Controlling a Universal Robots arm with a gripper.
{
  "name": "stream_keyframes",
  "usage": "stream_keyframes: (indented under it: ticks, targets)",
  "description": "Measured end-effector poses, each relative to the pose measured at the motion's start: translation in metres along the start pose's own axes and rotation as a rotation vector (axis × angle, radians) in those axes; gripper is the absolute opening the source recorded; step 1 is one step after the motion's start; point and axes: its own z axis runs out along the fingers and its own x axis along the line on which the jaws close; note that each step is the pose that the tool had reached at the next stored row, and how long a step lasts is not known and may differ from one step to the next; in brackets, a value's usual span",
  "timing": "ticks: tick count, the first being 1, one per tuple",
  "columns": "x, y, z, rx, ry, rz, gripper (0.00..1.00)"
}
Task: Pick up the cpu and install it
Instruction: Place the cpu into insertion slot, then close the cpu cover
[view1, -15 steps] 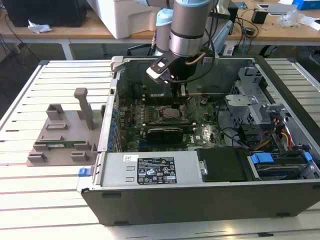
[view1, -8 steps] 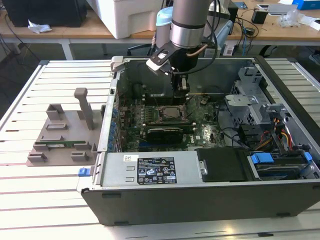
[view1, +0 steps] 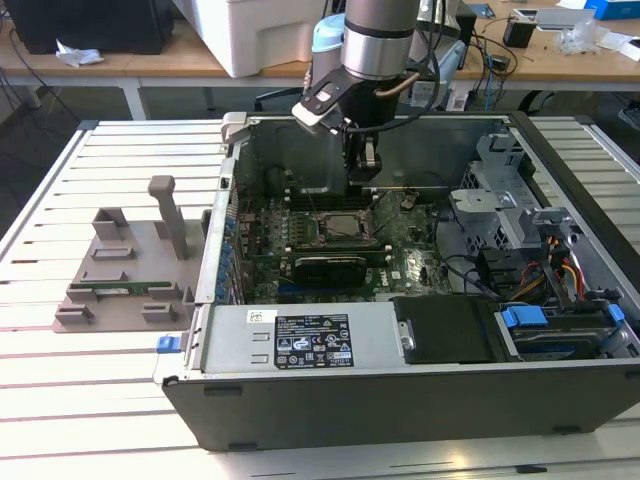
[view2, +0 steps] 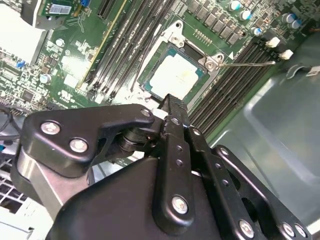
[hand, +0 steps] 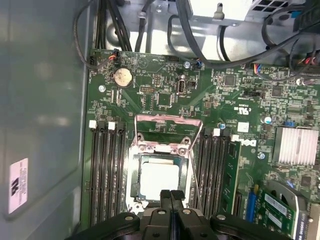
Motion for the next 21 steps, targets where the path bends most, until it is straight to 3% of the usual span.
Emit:
stream_keyframes:
  ticks: [4,7,17,21]
  targets:
    - [-0.0005,-0.0009,-0.0164,0.0,0.0,0.0,0.11]
    - [-0.0008,-0.0014,-0.0239,0.0001,-0.0001,0.0,0.11]
    - [-0.0008,-0.0012,-0.0243,0.0,0.0,0.0,0.11]
    - [-0.0013,0.0072,-0.0248,0.0001,-0.0003,0.0,0.11]
